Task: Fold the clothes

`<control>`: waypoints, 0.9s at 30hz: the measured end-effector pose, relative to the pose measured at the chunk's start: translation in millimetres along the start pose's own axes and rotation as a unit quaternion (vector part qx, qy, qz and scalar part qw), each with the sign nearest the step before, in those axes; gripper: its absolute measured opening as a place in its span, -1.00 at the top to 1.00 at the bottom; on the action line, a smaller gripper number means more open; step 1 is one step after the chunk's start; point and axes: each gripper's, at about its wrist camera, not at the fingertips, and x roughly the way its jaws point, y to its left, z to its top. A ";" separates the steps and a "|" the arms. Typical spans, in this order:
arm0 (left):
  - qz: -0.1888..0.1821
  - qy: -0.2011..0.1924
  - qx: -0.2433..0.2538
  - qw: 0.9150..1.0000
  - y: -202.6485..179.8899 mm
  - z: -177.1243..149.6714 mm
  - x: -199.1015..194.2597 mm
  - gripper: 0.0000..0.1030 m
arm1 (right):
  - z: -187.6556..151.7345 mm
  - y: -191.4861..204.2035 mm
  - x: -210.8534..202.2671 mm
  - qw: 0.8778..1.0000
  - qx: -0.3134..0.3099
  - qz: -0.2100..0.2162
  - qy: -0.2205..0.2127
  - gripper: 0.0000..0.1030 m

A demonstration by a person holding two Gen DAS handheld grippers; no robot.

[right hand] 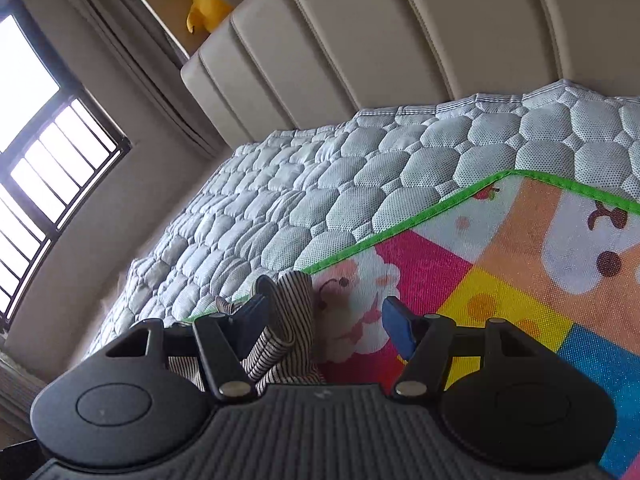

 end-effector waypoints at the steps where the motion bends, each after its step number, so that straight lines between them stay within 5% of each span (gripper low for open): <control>1: 0.004 0.002 -0.012 1.000 12.7 -4.7 -2.7 -0.23 | -2.4 3.5 1.4 1.000 -0.011 -0.004 0.002 -0.25; 8: 0.007 0.003 -0.074 0.997 79.9 -22.5 -0.7 -0.36 | -17.1 50.9 23.5 0.988 -0.152 -0.001 -0.003 -0.16; 10: -0.008 0.002 -0.083 0.997 89.6 -19.7 1.0 -0.36 | -21.2 66.2 30.7 0.981 -0.196 0.002 -0.006 0.03; 15: -0.050 -0.030 -0.080 0.995 99.5 -19.2 -8.1 -0.54 | -31.7 102.3 53.1 0.955 -0.297 0.003 -0.011 0.03; 18: -0.060 -0.022 -0.071 0.995 103.9 -25.6 -6.3 -0.56 | -40.0 96.9 75.0 0.958 -0.285 -0.009 0.008 0.28; 19: -0.061 -0.019 -0.071 0.995 105.8 -27.2 -5.4 -0.56 | -42.8 92.2 78.8 0.960 -0.278 -0.009 0.016 0.74; 27: -0.096 -0.027 -0.094 0.991 118.0 -21.3 -1.3 -0.59 | -56.5 74.1 71.3 0.941 -0.332 -0.045 0.040 0.78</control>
